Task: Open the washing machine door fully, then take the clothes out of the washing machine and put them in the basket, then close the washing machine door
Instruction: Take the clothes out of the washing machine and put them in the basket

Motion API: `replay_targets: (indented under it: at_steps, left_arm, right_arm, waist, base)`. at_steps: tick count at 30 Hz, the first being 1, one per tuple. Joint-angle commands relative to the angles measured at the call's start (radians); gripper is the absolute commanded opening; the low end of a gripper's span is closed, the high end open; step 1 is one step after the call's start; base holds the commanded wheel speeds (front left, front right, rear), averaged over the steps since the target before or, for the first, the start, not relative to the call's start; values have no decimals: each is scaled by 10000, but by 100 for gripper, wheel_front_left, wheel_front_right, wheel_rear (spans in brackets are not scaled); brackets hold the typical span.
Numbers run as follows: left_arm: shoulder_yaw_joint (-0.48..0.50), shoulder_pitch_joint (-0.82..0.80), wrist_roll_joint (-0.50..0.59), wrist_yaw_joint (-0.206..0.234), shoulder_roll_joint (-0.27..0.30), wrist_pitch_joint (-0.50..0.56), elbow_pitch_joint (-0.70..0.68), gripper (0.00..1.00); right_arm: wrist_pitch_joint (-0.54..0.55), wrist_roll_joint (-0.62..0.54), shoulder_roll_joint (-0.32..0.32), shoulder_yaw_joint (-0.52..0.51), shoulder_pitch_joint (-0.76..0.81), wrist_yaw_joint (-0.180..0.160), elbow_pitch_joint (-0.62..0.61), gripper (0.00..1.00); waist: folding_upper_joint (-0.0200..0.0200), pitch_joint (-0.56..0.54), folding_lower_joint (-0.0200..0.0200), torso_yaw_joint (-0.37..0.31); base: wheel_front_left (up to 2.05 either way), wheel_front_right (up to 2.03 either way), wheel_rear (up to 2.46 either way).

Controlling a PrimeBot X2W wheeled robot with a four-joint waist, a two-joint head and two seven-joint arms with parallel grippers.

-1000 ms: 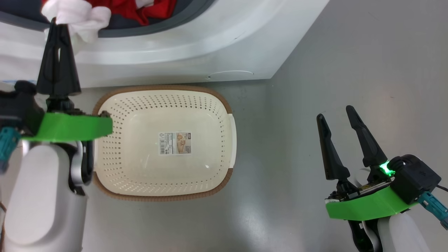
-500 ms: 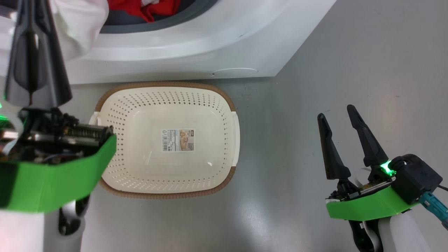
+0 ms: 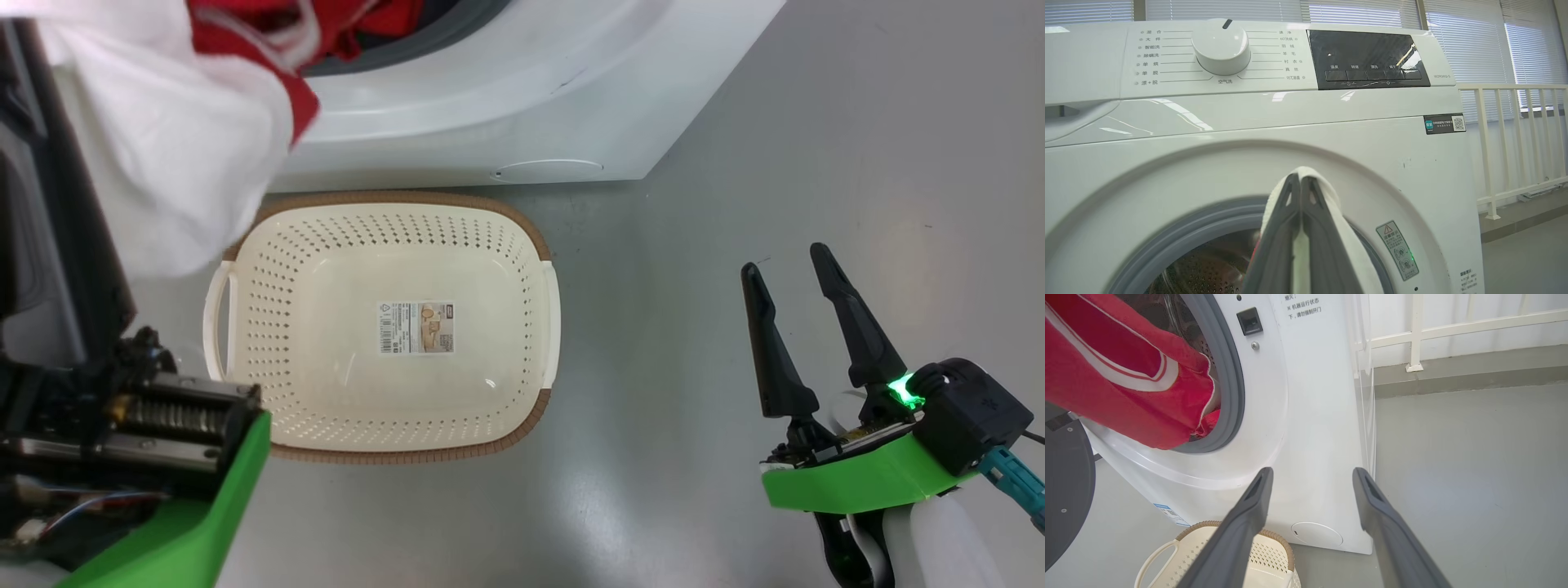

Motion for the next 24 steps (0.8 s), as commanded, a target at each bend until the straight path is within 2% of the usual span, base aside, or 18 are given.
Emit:
replay_targets:
  at_steps: [1, 8, 15, 21, 24]
  left_arm:
    - [303, 102, -57, 59, 291, 129, -273, 0]
    - [-28, 1031, -792, 103, -11, 221, 765, 0]
    - [-409, 1858, -1656, -100, -481, -504, 3435, 0]
    - [-318, 1706, -2337, -404, -792, -1268, 5765, 0]
    - [-342, 1605, -2489, -523, -855, -1424, 6452, 0]
  right_arm:
    - [-20, -127, 13, 240, 44, 16, -237, 100]
    - [-27, -99, 13, 244, 3, 16, -283, 100]
    - [-32, -115, 13, 236, -54, 16, -315, 100]
    - [-35, -147, 13, 279, -108, 16, -324, 100]
    - [-35, -151, 13, 284, -121, 16, -312, 100]
  waist:
    - [-1, 12, 0, 5]
    - [-1, 167, 0, -25]
    - [-1, 274, 0, -7]
    - [-1, 337, 0, -37]
    - [-1, 339, 0, -66]
  base:
    - [0, 0, 0]
    - [0, 0, 0]
    - [0, 0, 0]
    - [0, 0, 0]
    - [0, 0, 0]
